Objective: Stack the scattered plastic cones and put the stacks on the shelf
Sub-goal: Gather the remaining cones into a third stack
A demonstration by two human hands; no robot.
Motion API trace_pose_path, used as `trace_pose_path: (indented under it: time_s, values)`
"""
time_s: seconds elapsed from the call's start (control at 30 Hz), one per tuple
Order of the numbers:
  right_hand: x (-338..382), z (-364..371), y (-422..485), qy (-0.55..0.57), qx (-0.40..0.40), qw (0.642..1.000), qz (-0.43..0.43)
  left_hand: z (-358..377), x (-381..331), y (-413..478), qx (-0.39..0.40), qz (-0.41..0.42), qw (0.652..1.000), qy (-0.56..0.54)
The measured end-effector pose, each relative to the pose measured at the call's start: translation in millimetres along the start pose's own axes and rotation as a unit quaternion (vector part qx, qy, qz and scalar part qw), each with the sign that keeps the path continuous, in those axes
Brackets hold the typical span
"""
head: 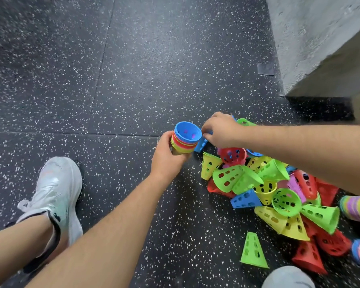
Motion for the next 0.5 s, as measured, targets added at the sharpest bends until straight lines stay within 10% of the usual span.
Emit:
trace_pose_path:
  time_s: [0.5]
  values:
    - [0.1,-88.9,-83.4,0.18,-0.295,0.927,-0.144,13.0,-3.6,-4.7,0.005,-0.007,1.0,0.012]
Point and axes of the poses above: each hand's wrist, its own y-axis towards the middle knuckle, its own z-axis out of the palm, x = y × z, the point moved 8 cm from there along y, towards the middle knuckle, and after that the axes turned 12 degrees about z, right-handed, at the moved point
